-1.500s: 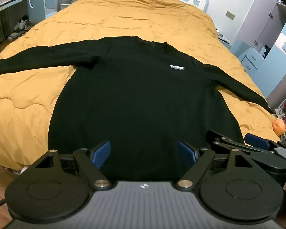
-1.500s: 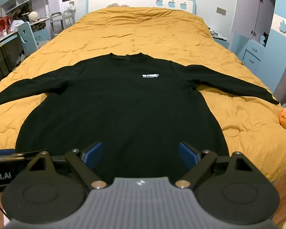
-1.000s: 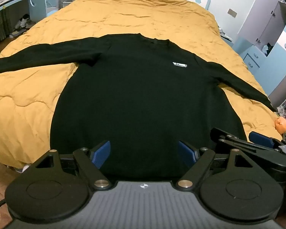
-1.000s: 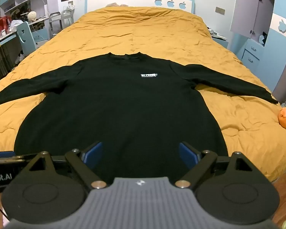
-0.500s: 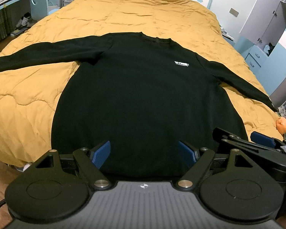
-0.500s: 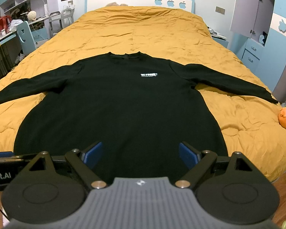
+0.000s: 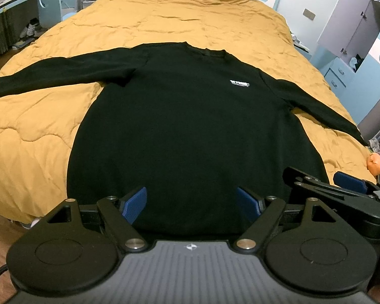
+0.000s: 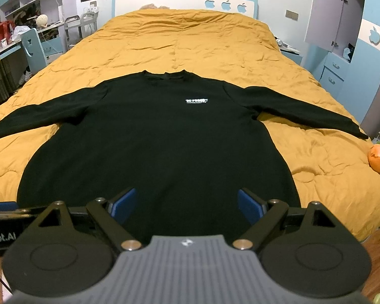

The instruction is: Fold small clothes

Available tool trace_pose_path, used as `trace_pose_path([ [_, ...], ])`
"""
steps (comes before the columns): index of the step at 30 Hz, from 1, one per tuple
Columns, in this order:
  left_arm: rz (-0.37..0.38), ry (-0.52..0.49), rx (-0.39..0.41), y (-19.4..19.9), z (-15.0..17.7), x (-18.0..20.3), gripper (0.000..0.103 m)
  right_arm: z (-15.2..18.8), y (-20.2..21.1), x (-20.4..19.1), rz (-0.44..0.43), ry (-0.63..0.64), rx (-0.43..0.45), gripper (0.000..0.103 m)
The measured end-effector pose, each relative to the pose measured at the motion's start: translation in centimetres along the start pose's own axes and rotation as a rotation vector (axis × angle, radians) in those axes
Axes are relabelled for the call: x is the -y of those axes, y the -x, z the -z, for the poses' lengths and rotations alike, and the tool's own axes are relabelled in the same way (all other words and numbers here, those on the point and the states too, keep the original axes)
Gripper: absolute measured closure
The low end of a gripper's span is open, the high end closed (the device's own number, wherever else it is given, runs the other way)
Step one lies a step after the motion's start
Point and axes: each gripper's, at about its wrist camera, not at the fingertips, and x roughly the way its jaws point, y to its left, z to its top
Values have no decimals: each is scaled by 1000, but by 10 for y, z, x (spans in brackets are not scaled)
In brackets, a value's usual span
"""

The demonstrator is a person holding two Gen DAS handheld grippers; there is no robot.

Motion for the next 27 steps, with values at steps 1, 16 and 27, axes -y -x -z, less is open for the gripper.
trace_pose_path([
  [1, 0, 3, 0, 0, 1, 0, 9, 0, 0, 0, 0, 0, 0, 20],
  [16, 0, 15, 1, 0, 3, -1, 9, 0, 0, 0, -4, 3, -5, 20],
  [27, 5, 7, -10, -2, 3, 1, 9, -1, 0, 0, -4, 2, -8, 20],
])
